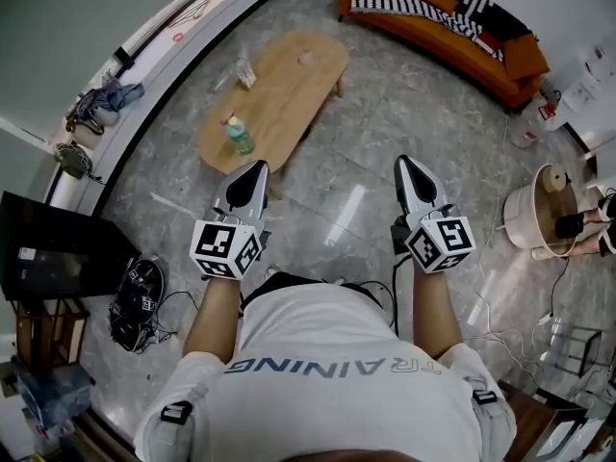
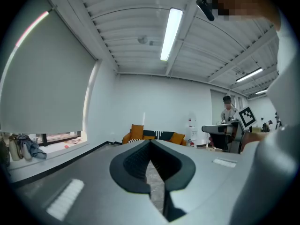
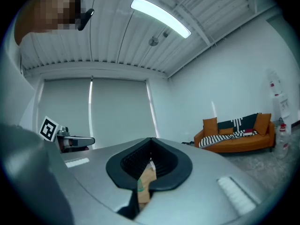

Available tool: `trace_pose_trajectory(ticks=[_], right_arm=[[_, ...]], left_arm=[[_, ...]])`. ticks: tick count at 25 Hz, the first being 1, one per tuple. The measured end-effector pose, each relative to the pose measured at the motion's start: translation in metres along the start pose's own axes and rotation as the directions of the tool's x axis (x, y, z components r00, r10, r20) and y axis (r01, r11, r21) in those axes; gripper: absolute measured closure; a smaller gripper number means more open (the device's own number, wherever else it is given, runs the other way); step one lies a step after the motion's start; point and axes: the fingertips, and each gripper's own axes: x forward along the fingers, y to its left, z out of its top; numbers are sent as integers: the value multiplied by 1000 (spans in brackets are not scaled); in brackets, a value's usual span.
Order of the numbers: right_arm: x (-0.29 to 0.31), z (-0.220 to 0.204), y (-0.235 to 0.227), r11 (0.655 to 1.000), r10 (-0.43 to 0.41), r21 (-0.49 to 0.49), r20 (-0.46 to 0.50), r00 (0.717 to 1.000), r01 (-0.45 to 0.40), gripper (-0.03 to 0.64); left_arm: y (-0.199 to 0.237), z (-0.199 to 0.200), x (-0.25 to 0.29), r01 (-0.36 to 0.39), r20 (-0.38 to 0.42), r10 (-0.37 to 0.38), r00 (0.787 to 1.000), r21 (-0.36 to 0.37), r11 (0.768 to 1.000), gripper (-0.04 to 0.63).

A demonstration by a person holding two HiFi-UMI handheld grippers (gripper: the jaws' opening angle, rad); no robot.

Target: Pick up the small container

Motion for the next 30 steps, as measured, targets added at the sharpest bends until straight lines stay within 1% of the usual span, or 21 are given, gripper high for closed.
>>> trace_pose_trajectory(ticks=[6, 11, 16, 20, 22, 26, 30], right_arm=[[7, -28, -37, 999, 36, 37, -51, 998, -35, 603], [33, -37, -57, 997, 73, 42, -99, 992, -69, 603], [83, -38, -87, 998, 62, -1, -137, 989, -63, 603], [127, -24, -130, 1000, 26, -9, -161, 987, -28, 603], [154, -18, -148, 1000, 14, -5, -163, 986, -15, 603], [212, -16, -170, 1000, 20, 13, -166, 986, -18, 603], [262, -18, -173, 999, 43, 24, -174, 984, -39, 603]], left_arm=[[-13, -29, 17, -48, -40, 47, 998, -22, 999, 595], [-5, -30, 50, -66, -57, 64, 996, -31, 997, 595], [25, -37, 119, -54, -60, 51, 997, -49, 997, 595], [40, -22, 191, -20, -51, 17, 999, -59, 998, 595], [50, -14, 225, -4, -51, 1, 999, -53, 999, 595], [82, -4, 276, -10, -58, 8, 998, -29, 1000, 595], [118, 3, 303, -34, -58, 33, 998, -16, 999, 595]])
